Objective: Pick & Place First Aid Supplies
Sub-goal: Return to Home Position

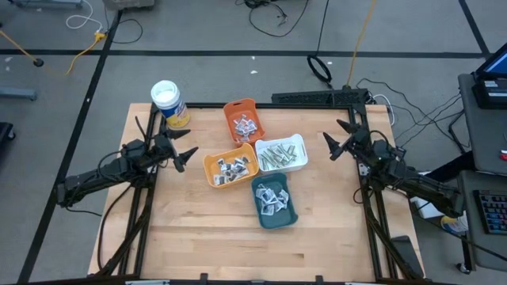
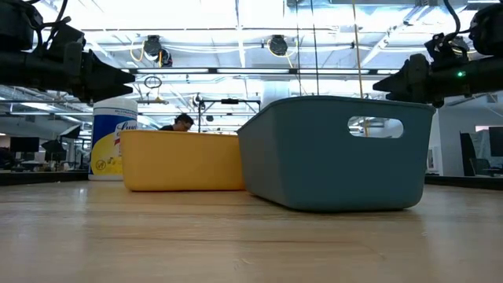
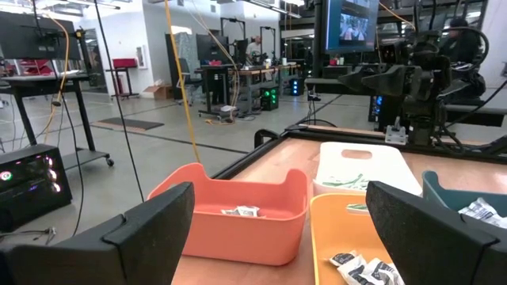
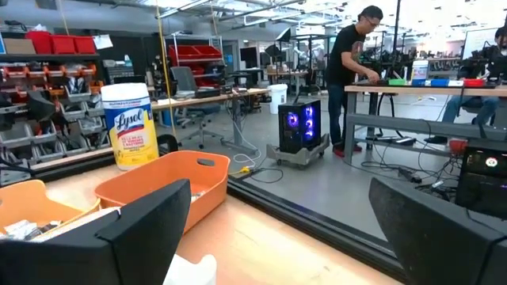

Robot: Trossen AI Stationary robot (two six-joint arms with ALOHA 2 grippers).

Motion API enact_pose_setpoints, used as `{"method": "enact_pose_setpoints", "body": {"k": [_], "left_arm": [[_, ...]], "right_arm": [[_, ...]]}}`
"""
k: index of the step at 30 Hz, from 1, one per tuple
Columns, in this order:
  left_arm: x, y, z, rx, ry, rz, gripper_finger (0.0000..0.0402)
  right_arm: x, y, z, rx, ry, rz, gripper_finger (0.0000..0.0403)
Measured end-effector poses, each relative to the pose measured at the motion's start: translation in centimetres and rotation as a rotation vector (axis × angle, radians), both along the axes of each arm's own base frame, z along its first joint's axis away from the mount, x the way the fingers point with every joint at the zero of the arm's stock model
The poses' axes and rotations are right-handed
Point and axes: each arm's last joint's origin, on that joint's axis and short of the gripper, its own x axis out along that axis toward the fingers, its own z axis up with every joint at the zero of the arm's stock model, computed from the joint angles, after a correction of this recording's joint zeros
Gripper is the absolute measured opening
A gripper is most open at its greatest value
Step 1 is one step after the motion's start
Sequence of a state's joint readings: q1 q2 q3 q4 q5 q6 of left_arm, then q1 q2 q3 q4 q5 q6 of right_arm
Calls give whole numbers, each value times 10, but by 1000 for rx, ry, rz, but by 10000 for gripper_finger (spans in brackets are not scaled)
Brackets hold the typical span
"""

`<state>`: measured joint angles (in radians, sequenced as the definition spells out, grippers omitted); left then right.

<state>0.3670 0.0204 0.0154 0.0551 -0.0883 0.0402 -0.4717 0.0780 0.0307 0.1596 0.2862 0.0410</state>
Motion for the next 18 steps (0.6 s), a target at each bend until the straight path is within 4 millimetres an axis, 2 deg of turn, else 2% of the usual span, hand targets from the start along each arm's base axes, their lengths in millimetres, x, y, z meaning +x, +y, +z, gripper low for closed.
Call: {"method": "enact_pose_setpoints", "body": {"k": [5, 18], "left_arm": [[0, 0, 0, 0, 0, 0, 379], [0, 0, 0, 0, 0, 0, 379]], "right_arm": [[1, 0, -10, 42, 83, 8, 382], [2, -1, -9, 41, 81, 4, 380]]}}
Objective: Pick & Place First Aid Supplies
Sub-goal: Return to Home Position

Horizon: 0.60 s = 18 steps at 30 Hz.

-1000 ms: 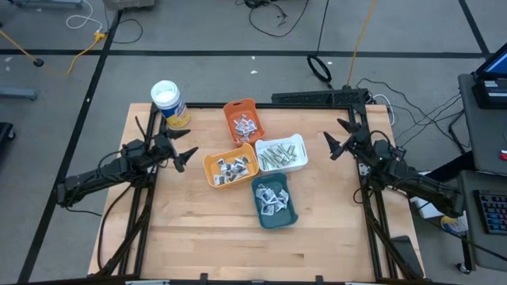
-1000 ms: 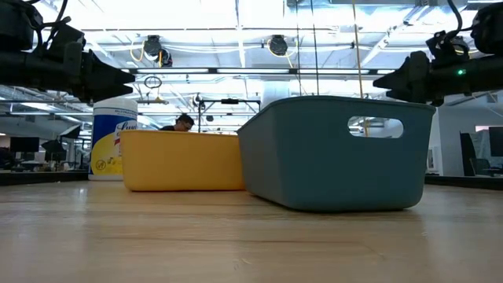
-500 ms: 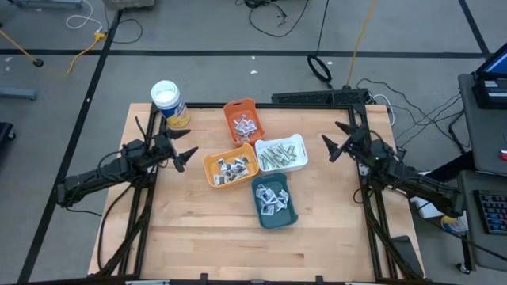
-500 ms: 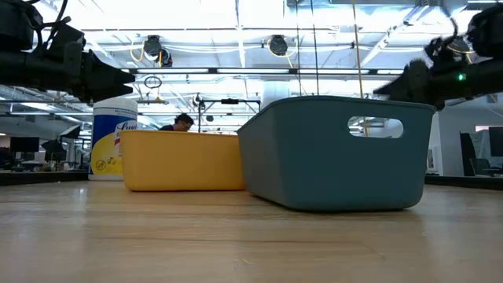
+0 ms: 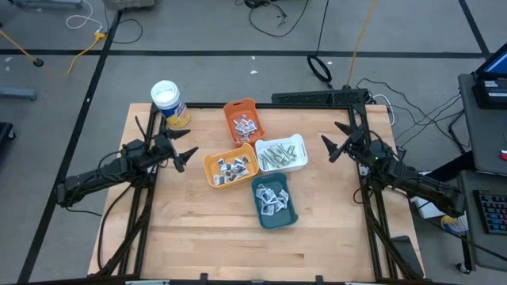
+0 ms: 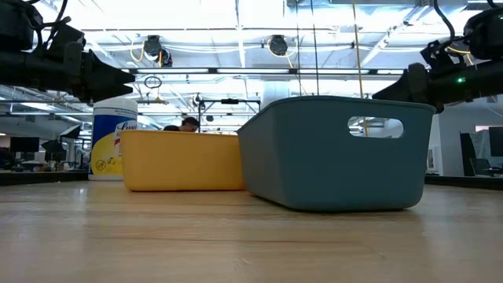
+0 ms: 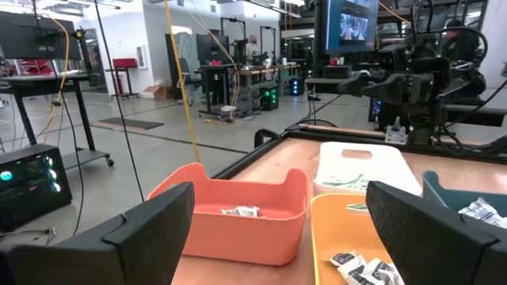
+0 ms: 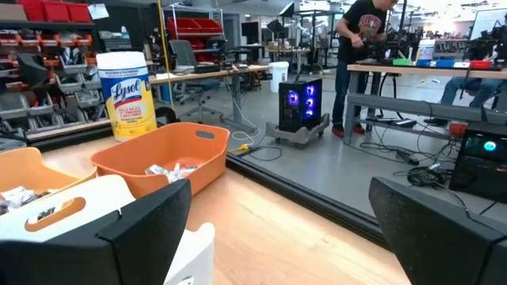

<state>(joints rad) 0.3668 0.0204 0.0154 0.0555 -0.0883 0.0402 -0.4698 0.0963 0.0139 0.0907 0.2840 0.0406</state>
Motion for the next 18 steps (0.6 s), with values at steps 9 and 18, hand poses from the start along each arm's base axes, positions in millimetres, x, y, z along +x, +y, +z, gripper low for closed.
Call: {"method": "enact_pose_setpoints", "body": {"k": [9, 18], "left_arm": [[0, 0, 0, 0, 0, 0, 379], [0, 0, 0, 0, 0, 0, 379]], "right_arm": [[0, 0, 2, -9, -18, 0, 380], [0, 0, 2, -11, -21, 0, 380]]}}
